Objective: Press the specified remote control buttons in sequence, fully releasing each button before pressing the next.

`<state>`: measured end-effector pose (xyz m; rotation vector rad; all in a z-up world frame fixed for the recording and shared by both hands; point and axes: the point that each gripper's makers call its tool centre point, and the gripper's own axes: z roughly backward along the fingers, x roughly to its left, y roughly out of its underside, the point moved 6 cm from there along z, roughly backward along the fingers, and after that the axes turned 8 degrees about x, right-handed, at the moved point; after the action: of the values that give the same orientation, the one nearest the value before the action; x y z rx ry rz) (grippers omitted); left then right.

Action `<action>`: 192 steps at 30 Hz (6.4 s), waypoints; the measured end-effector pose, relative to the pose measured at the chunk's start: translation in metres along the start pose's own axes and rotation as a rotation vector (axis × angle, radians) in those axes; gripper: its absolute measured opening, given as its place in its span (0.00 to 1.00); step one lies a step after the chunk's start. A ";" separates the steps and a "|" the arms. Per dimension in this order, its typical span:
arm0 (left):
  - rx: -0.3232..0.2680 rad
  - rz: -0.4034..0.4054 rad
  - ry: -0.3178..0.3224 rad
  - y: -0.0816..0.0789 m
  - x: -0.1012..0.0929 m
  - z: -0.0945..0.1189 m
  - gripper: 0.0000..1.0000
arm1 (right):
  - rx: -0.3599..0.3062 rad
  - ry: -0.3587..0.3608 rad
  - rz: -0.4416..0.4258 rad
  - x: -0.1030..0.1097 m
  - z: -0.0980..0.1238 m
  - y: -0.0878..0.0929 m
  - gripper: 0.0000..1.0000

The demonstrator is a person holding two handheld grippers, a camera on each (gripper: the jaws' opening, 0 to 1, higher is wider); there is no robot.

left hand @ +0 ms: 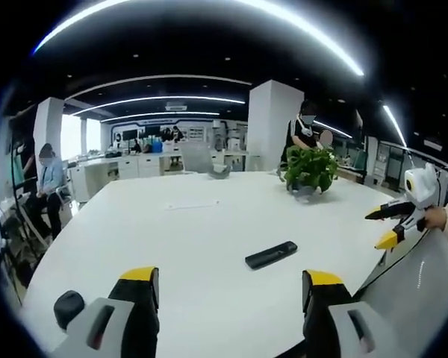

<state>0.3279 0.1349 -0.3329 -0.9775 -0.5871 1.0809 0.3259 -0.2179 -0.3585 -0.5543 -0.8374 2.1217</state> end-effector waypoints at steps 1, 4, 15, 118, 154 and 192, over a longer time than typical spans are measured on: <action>-0.008 0.002 0.002 -0.001 0.000 0.000 0.82 | 0.002 0.001 0.002 0.000 0.000 0.000 0.72; -0.023 0.052 0.034 -0.002 0.000 0.000 0.81 | 0.004 0.007 -0.003 -0.001 -0.001 0.000 0.73; -0.010 0.070 0.150 -0.001 -0.011 -0.004 0.81 | 0.076 0.041 -0.069 -0.008 -0.004 0.010 0.72; 0.420 -0.407 0.516 -0.034 -0.061 -0.175 0.99 | 0.074 0.008 -0.075 -0.013 -0.003 0.011 0.64; 0.526 -0.508 0.541 -0.014 -0.068 -0.211 0.98 | 0.128 0.023 -0.034 -0.029 -0.011 0.012 0.63; 0.613 -0.561 0.569 0.004 -0.069 -0.237 0.97 | 0.134 0.016 -0.073 -0.032 -0.010 0.015 0.60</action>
<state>0.4895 -0.0141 -0.4444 -0.4868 -0.0291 0.3944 0.3435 -0.2465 -0.3728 -0.4628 -0.6904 2.0859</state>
